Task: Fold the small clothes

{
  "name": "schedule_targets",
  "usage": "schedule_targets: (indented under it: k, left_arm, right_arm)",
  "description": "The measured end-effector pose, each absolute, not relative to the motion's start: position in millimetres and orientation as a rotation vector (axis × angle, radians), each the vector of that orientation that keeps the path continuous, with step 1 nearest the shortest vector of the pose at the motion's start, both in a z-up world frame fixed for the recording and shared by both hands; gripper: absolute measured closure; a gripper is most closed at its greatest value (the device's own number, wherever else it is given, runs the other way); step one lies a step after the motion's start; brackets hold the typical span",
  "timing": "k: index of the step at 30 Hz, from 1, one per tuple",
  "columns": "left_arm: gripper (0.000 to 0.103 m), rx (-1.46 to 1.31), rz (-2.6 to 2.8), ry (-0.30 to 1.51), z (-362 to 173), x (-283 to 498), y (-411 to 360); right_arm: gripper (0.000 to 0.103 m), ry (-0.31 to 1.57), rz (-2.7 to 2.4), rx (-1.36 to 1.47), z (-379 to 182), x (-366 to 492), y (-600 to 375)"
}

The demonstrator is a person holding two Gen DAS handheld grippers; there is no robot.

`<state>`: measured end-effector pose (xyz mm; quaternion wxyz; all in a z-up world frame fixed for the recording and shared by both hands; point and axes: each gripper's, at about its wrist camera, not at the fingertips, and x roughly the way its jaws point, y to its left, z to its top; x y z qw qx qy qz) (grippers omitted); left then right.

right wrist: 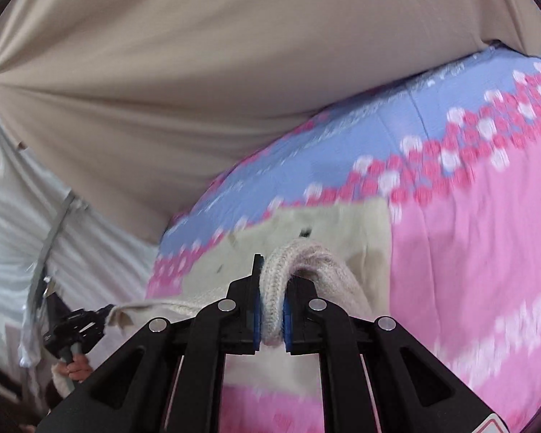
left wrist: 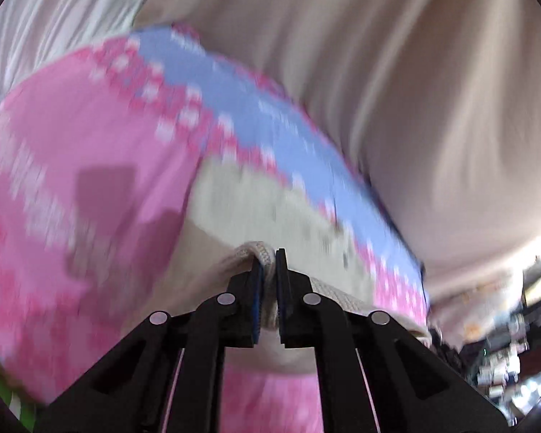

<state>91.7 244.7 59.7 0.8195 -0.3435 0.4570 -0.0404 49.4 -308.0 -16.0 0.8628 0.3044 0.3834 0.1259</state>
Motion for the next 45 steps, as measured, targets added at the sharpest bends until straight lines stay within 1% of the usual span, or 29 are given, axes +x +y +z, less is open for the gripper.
schedule_targets:
  k: [2, 3, 4, 6, 8, 9, 10, 11, 12, 15, 17, 20, 23, 24, 25, 26, 27, 28, 31, 34, 35, 37, 38, 40, 41, 42, 43, 44, 45]
  left_arm:
    - [0.097, -0.716, -0.039, 0.94, 52, 144, 243]
    - [0.094, -0.714, -0.036, 0.942, 46, 162, 242]
    - [0.092, -0.693, -0.033, 0.967, 31, 194, 233]
    - [0.079, -0.614, 0.061, 1.022, 11, 223, 223]
    - [0.074, -0.594, 0.116, 1.033, -2, 231, 223]
    - [0.066, -0.621, 0.111, 1.024, -3, 228, 223]
    - [0.06, -0.64, 0.101, 1.01, -5, 219, 226]
    - [0.047, -0.644, 0.107, 0.997, -5, 212, 228]
    - [0.037, -0.629, 0.134, 0.984, -5, 204, 230]
    - [0.029, -0.579, 0.166, 0.975, -15, 191, 235]
    - [0.027, -0.524, 0.165, 1.015, -25, 197, 231]
    - [0.016, -0.446, 0.151, 1.109, -45, 214, 218]
    - [0.019, -0.388, 0.148, 1.158, -64, 227, 207]
    - [0.036, -0.375, 0.136, 1.176, -72, 231, 203]
    - [0.05, -0.374, 0.114, 1.196, -77, 232, 201]
    - [0.074, -0.372, 0.091, 1.218, -82, 234, 198]
    - [0.089, -0.368, 0.074, 1.225, -83, 233, 196]
    - [0.092, -0.373, 0.052, 1.197, -74, 229, 196]
    - [0.092, -0.438, 0.01, 1.077, -33, 212, 206]
    - [0.092, -0.481, 0.028, 1.005, -2, 207, 221]
    - [0.091, -0.475, 0.046, 1.008, -2, 211, 223]
    - [0.086, -0.419, 0.107, 1.06, -20, 224, 223]
    - [0.076, -0.398, 0.134, 1.105, -36, 230, 221]
    - [0.073, -0.419, 0.194, 1.223, -65, 231, 225]
    - [0.072, -0.47, 0.186, 1.233, -69, 222, 229]
    - [0.065, -0.498, 0.177, 1.219, -66, 215, 233]
    - [0.059, -0.523, 0.179, 1.189, -59, 198, 236]
    - [0.042, -0.534, 0.191, 1.168, -54, 183, 239]
    - [0.031, -0.544, 0.196, 1.156, -52, 171, 241]
  right_arm:
    - [0.093, 0.82, 0.184, 0.639, -31, 95, -315]
    - [0.092, 0.846, 0.158, 0.652, -44, 115, -317]
    - [0.086, 0.895, 0.096, 0.657, -59, 134, -317]
    - [0.083, 0.971, 0.013, 0.655, -76, 155, -315]
    - [0.079, 0.953, 0.005, 0.649, -78, 152, -313]
    - [0.065, 0.925, 0.006, 0.632, -74, 147, -311]
    - [0.045, 0.891, -0.002, 0.597, -71, 141, -311]
    - [0.04, 0.869, -0.004, 0.573, -69, 133, -310]
    - [0.039, 0.851, -0.004, 0.556, -68, 127, -311]
    - [0.039, 0.867, 0.003, 0.559, -70, 121, -318]
    - [0.039, 0.893, -0.008, 0.554, -75, 117, -319]
    - [0.034, 0.938, -0.02, 0.525, -91, 118, -314]
    - [0.034, 0.995, -0.041, 0.455, -109, 124, -306]
    - [0.034, 1.009, -0.043, 0.428, -114, 126, -302]
    - [0.041, 1.029, -0.034, 0.399, -119, 128, -298]
    - [0.055, 1.043, -0.016, 0.381, -122, 130, -294]
    - [0.091, 1.052, -0.007, 0.37, -123, 130, -293]
    - [0.092, 1.042, 0.003, 0.361, -118, 128, -291]
    - [0.097, 0.915, 0.04, 0.368, -80, 113, -289]
    - [0.097, 0.839, 0.058, 0.357, -53, 112, -291]
    - [0.095, 0.85, 0.047, 0.352, -56, 119, -292]
    - [0.079, 0.943, 0.01, 0.328, -88, 141, -297]
    - [0.074, 0.996, -0.034, 0.311, -106, 149, -300]
    - [0.073, 1.092, -0.088, 0.352, -132, 148, -310]
    - [0.073, 1.064, -0.079, 0.403, -130, 135, -314]
    - [0.069, 1.029, -0.068, 0.432, -125, 121, -316]
    - [0.056, 1.007, -0.066, 0.449, -121, 104, -318]
    - [0.051, 0.998, -0.064, 0.459, -119, 90, -319]
    - [0.046, 0.996, -0.053, 0.466, -119, 77, -319]
